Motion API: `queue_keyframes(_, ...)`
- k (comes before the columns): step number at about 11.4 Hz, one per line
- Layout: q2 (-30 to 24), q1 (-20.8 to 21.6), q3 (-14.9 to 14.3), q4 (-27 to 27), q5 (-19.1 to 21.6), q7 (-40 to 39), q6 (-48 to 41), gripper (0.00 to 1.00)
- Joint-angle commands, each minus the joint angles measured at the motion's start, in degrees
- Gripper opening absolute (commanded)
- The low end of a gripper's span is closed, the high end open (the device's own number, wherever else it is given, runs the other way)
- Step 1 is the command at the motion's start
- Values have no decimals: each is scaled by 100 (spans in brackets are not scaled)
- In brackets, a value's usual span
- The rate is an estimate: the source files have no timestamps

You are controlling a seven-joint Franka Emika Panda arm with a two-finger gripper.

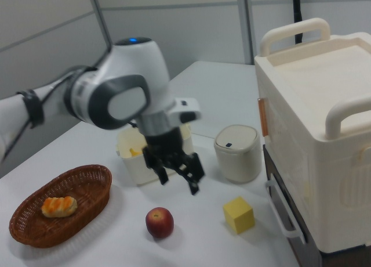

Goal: Put the purple cube on a plate

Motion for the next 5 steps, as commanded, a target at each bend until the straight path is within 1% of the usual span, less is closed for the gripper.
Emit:
queue_keyframes(1, -426, 667, -167, -86, 66, 1009, -271, 100)
queue_keyframes(3, -576, 1002, -281, -86, 66, 1248, -543, 100)
queue_keyframes(5, -629, 1100, -299, -86, 145, 1258, -675, 100)
